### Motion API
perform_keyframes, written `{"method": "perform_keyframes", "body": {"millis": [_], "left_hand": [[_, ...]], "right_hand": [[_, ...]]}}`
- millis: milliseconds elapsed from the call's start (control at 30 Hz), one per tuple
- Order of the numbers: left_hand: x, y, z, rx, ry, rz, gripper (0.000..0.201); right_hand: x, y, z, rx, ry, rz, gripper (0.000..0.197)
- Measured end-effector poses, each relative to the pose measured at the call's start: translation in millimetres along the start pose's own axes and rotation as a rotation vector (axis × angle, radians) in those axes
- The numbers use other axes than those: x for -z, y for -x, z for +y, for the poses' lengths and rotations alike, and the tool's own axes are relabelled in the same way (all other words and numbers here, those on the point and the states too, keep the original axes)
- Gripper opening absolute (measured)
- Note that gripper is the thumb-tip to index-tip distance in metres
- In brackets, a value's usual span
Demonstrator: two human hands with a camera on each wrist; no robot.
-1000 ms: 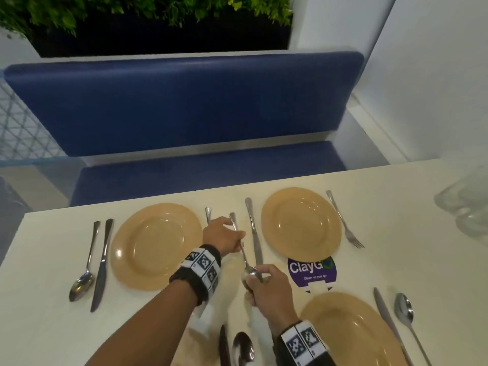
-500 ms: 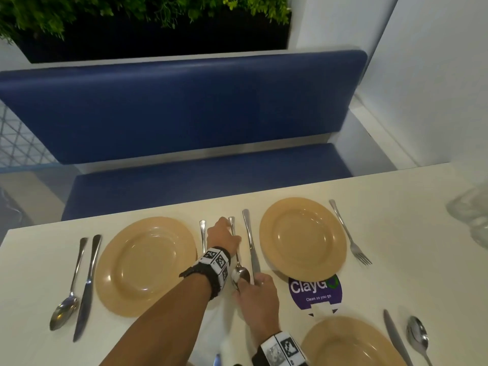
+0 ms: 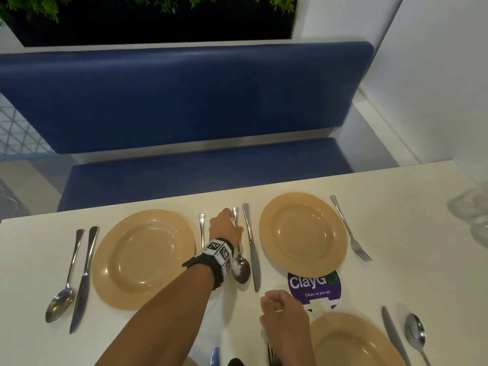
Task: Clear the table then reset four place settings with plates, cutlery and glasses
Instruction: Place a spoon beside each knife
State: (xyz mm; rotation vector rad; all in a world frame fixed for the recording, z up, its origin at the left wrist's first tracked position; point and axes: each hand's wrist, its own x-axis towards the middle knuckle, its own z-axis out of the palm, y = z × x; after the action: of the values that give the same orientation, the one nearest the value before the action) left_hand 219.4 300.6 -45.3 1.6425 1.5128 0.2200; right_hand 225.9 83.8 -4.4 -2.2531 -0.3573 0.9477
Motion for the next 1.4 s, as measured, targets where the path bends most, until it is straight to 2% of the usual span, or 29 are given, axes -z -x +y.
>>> {"method": "perform_keyframes", "body": {"millis": [167,667,800,900,967,1033,1167,1267,1400], "left_hand": [[0,-1,-1,0.001,-0.006,-0.001,0.041],[-1,-6,-2,-0.004,-0.016,-0.019,0.038],[6,1,-2,-0.006,-0.045,-0.023,0.041],[28,14,-3,-0.053,-0.012,0.003,0.024],[51,34,0,-0.104,-0.009,-0.007,0.01],[73,66,2,-0.152,0.001,-0.05,0.012],[106,147,0,-0.259,-0.032,-0.231,0.014],[113,194,-18,-0.322,-0.02,-0.378,0.012],[108,239,-31,-0.249,0.168,-0.588,0.01]], "right_hand": [[13,-14,-1,0.129,0.145,0.004,0.02],[13,-12,-2,0.12,0.137,-0.032,0.021],[23,-10,0,0.121,0.073,-0.012,0.013],[42,-7,3,0.123,-0.009,-0.004,0.004],[60,-3,5,0.132,-0.019,-0.018,0.006],[81,5,7,0.159,-0.028,-0.039,0.008],[124,35,21,0.219,0.011,-0.033,0.006],[159,61,43,0.246,0.093,0.028,0.009],[205,96,77,0.18,0.217,0.15,0.012]]}}
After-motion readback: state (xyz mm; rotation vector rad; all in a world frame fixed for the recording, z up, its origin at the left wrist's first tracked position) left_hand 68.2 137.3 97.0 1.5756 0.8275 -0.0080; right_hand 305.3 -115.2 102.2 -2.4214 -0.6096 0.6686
